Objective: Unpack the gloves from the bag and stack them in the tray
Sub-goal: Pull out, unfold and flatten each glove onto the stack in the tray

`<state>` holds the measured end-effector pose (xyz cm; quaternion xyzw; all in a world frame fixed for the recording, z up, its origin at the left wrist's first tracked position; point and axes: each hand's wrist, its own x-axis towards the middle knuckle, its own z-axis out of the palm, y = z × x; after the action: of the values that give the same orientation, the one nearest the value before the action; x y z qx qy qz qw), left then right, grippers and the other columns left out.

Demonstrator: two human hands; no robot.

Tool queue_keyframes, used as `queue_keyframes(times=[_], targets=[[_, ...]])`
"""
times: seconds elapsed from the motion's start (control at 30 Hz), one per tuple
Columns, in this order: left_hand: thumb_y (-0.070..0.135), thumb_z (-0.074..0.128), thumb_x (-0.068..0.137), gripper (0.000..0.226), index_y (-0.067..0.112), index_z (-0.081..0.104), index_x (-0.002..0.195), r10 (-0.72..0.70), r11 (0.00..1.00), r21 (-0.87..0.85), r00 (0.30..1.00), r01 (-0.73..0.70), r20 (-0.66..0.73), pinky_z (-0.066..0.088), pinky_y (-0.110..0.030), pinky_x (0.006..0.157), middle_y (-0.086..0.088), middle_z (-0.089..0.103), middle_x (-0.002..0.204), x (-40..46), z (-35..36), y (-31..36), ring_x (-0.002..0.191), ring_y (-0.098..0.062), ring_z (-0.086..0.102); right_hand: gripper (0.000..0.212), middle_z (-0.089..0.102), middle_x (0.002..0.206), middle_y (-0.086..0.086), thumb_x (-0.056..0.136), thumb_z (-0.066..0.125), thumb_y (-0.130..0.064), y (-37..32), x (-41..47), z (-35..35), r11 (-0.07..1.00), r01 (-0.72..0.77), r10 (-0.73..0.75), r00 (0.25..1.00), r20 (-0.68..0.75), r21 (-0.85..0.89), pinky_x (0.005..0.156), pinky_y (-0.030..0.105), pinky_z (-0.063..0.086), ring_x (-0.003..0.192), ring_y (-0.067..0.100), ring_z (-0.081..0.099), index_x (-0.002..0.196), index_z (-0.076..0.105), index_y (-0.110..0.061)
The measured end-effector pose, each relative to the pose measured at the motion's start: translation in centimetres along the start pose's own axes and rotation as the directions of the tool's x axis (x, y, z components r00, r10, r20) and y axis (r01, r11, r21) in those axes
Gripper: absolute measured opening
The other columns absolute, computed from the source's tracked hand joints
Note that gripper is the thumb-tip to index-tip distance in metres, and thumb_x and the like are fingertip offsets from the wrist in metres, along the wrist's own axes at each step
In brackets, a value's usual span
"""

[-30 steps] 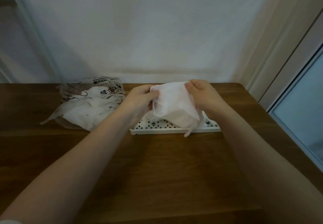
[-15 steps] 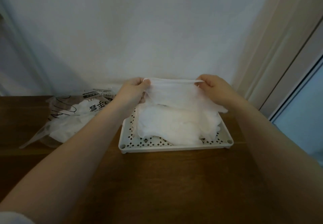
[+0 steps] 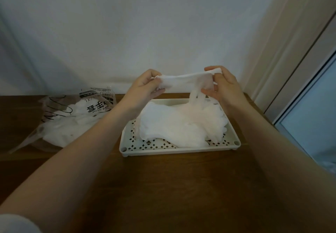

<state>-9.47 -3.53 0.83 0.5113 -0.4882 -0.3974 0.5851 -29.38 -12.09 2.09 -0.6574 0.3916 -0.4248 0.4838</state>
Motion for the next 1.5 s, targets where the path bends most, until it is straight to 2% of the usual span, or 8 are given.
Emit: queue_keyframes(times=[0.23,0.57,0.73,0.83,1.03,1.2,1.33,1.5], targets=[[0.008,0.044,0.095,0.019,0.015,0.055,0.080,0.004,0.982,0.191,0.999,-0.010,0.035,0.040,-0.039,0.104,-0.008,0.061,0.104,-0.7,-1.5,0.0,0.104,-0.021,0.055,0.036,0.055,0.124,0.004,0.102,0.031,-0.019,0.1,-1.1,-1.3,0.603,0.383,-0.288,0.923,0.257,-0.700,0.090,0.020,0.029,0.116,0.020,0.047,0.130,0.053,-0.014],[0.008,0.051,0.088,0.022,0.017,0.055,0.069,-0.097,0.662,0.741,0.968,-0.110,0.230,0.031,-0.027,0.100,0.005,0.058,0.125,-4.5,-3.2,-3.0,0.122,-0.010,0.044,0.039,0.012,0.158,-0.007,0.100,0.027,-0.046,4.9,-5.2,-0.8,0.499,0.303,0.258,0.843,0.473,-0.812,0.111,0.052,-0.016,0.146,0.024,-0.006,0.137,0.038,-0.046],[0.039,0.038,0.094,0.044,0.006,0.068,0.096,-0.126,0.507,0.853,0.968,-0.126,0.218,0.044,-0.030,0.090,0.004,0.059,0.121,-5.3,-3.2,-3.9,0.110,-0.016,0.055,0.065,0.033,0.151,-0.002,0.094,0.008,-0.062,4.1,-5.2,0.0,0.599,-0.015,0.306,0.928,0.212,-0.801,0.111,0.056,-0.017,0.145,0.024,0.009,0.098,0.067,-0.036],[0.048,0.037,0.093,0.050,0.009,0.060,0.070,-0.071,0.331,0.937,0.987,-0.112,0.143,0.048,-0.039,0.086,-0.006,0.059,0.122,-5.1,-2.6,-4.5,0.095,-0.019,0.058,0.055,0.063,0.104,0.002,0.093,0.025,-0.062,4.5,-4.6,2.1,0.451,-0.055,0.226,0.973,0.054,-0.891,0.113,0.056,-0.010,0.130,0.025,0.040,0.067,0.059,-0.028],[0.044,0.054,0.090,0.035,0.012,0.051,0.103,-0.134,0.261,0.963,0.991,0.061,-0.027,0.046,-0.032,0.077,-0.005,0.040,0.139,-5.4,-1.8,-5.9,0.100,-0.019,0.053,0.099,0.030,0.146,0.007,0.063,0.064,-0.074,7.7,-5.1,2.6,0.395,0.022,0.198,0.974,0.109,-0.918,0.113,0.049,0.021,0.136,0.029,0.025,0.137,0.029,-0.020],[0.043,0.050,0.092,0.069,0.012,0.020,0.145,-0.180,0.339,0.938,0.984,0.080,-0.019,0.034,-0.039,0.105,-0.007,0.025,0.152,-5.7,-2.3,-6.4,0.135,-0.024,0.031,0.129,-0.012,0.159,0.004,0.058,0.055,-0.085,7.3,-4.7,1.2,0.314,0.007,0.394,0.909,0.136,-0.949,0.110,0.061,-0.010,0.144,0.031,-0.013,0.149,-0.011,-0.023],[0.042,0.043,0.096,0.062,0.015,0.021,0.147,-0.041,0.453,0.892,0.999,-0.007,0.029,0.023,-0.036,0.112,-0.003,0.022,0.155,-6.9,-2.2,-4.8,0.142,-0.018,0.018,0.102,0.003,0.159,0.004,0.071,0.035,-0.084,3.8,-5.2,2.2,0.338,0.028,0.126,0.989,0.075,-0.941,0.111,0.056,-0.008,0.145,0.029,-0.007,0.150,0.014,-0.024],[0.011,0.040,0.096,0.033,0.012,0.057,0.123,0.430,0.492,0.854,0.900,-0.168,-0.070,0.041,-0.025,0.082,-0.002,0.062,0.116,-9.9,-3.3,-1.5,0.101,-0.017,0.058,0.023,0.063,0.101,0.002,0.096,0.047,-0.025,-0.9,-7.6,8.2,0.658,0.461,-0.403,0.884,0.239,-0.595,0.084,0.029,0.044,0.094,0.014,0.056,0.103,0.063,-0.010]])
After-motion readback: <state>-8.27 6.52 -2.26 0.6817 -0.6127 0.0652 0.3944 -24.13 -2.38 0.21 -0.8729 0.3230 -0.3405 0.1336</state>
